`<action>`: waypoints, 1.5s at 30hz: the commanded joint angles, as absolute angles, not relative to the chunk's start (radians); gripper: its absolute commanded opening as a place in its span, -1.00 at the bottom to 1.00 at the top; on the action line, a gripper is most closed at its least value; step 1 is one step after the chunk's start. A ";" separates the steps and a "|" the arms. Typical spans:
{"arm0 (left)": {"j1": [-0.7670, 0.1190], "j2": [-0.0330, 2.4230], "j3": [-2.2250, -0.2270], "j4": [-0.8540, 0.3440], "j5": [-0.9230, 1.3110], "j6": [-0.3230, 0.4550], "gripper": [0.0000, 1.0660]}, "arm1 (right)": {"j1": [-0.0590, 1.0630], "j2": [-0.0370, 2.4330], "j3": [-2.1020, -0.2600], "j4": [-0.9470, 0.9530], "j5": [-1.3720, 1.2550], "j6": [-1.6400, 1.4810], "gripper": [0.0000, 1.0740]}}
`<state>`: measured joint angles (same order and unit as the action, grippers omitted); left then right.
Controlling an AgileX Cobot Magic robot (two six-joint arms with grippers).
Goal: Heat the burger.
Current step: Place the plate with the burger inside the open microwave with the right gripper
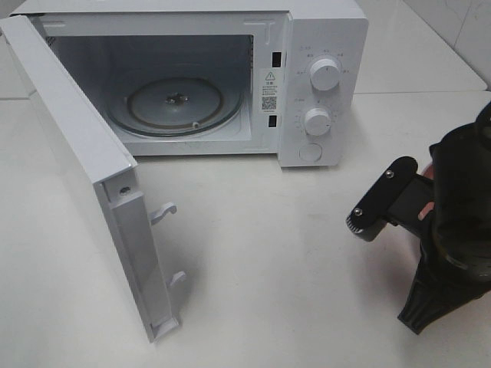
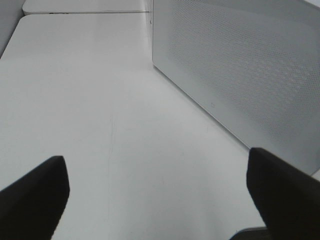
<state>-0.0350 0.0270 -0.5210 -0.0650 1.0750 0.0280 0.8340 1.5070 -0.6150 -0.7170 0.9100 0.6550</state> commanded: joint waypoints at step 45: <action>-0.035 0.023 -0.519 -0.073 1.073 0.027 0.66 | 1.121 1.497 -0.615 -0.855 0.689 0.206 -1.00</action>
